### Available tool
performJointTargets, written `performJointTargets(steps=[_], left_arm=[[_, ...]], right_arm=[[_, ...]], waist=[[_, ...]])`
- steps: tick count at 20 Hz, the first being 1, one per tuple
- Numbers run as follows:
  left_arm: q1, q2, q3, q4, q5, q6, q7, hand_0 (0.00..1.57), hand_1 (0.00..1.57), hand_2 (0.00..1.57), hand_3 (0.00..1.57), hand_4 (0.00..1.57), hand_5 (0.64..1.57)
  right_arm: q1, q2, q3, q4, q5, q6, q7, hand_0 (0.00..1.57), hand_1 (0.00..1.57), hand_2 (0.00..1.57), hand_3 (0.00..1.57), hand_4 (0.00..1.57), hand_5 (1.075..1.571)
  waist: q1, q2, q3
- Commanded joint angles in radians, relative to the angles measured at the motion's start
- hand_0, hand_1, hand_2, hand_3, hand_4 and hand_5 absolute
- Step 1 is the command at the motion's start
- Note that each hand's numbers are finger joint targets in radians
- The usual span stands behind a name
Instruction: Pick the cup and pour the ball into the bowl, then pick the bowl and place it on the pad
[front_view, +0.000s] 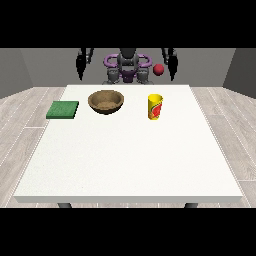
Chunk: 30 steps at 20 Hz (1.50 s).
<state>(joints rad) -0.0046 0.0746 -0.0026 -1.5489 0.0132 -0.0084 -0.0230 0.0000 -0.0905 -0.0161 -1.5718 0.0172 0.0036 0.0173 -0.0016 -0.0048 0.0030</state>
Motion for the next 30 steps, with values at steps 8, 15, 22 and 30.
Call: performJointTargets(steps=[8,15,22,30], left_arm=[[-0.097,-0.027,0.022,-0.179,0.142,-0.024,0.159,0.0,0.0,0.0,0.0,0.0,1.535],[-0.056,-0.071,0.032,-0.242,0.271,0.032,0.39,0.0,0.0,0.0,0.0,0.0,1.539],[-0.277,-0.03,0.046,-0.241,0.192,0.063,0.326,0.0,0.0,0.0,0.0,0.0,1.517],[-0.448,0.087,0.167,-0.098,0.13,0.009,0.059,0.0,0.0,0.0,0.0,0.0,1.483]], right_arm=[[-0.12,0.085,0.095,-0.209,-0.05,-0.043,0.163,0.0,0.0,0.0,0.0,0.98,1.57],[-0.1,0.089,0.473,-0.238,-0.022,-0.444,0.417,0.0,0.0,0.0,0.0,0.62,1.568],[-0.377,0.09,0.446,-0.239,0.089,-0.429,0.455,0.0,0.0,0.0,0.0,0.2,1.57],[-0.478,0.043,0.332,-0.232,0.025,-0.326,0.288,0.0,0.0,0.0,0.0,0.0,1.568]], waist=[[0.03,-0.443,-0.0077],[0.044,-0.473,-0.0043],[-0.037,-0.182,-0.0032],[-0.113,0.155,-0.003]])
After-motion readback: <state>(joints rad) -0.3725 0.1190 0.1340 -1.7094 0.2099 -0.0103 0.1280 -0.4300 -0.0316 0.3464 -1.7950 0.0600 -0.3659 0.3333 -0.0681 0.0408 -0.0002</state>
